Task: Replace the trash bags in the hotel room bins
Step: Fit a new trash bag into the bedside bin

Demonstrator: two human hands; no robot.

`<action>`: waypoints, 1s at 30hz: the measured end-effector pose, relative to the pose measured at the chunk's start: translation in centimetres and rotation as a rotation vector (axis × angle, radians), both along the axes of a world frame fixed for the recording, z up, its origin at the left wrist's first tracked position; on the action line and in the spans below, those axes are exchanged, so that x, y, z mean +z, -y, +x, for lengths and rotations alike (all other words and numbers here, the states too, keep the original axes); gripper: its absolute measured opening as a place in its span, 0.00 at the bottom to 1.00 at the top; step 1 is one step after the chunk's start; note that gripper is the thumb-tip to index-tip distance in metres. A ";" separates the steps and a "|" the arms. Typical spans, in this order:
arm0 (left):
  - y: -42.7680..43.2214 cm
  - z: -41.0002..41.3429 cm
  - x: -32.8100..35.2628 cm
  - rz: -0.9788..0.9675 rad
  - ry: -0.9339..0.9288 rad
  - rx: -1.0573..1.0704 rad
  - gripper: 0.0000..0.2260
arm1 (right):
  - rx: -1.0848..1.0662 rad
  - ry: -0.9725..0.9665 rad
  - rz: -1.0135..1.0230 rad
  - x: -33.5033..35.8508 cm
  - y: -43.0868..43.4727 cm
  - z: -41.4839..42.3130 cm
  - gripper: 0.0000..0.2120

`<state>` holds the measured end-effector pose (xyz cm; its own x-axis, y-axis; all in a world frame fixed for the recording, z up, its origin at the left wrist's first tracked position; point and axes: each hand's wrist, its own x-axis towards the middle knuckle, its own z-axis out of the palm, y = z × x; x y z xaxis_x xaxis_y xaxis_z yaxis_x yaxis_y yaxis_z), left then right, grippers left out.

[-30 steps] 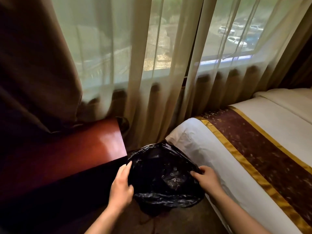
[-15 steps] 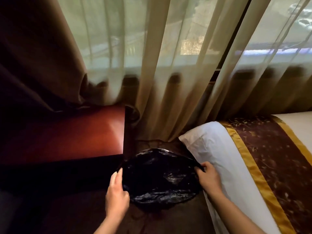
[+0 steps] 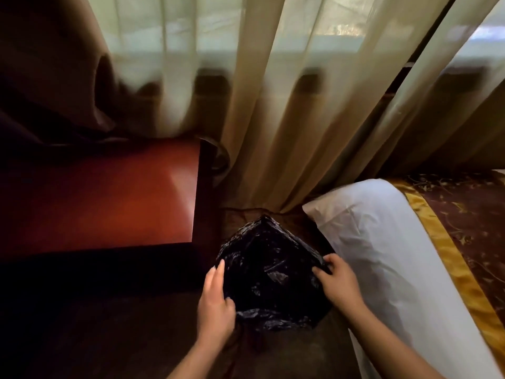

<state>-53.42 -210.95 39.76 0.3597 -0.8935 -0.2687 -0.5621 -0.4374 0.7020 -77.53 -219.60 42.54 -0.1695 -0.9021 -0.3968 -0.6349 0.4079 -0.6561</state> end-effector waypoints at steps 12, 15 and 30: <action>4.0 -0.7 -22.7 0.000 -0.094 0.169 0.36 | 0.098 0.241 -0.027 -22.2 4.2 -0.2 0.06; 4.3 0.1 -27.4 0.020 -0.111 0.172 0.36 | 0.110 0.270 0.034 -27.2 4.4 0.0 0.04; 4.0 4.2 -34.4 0.098 -0.037 0.053 0.40 | 0.184 0.364 0.106 -35.4 6.3 1.6 0.12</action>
<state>-49.24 -214.92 5.32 0.3944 -0.8420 -0.3681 -0.5108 -0.5338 0.6738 -75.94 -225.89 7.19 0.1586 -0.8550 -0.4937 -0.4380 0.3872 -0.8113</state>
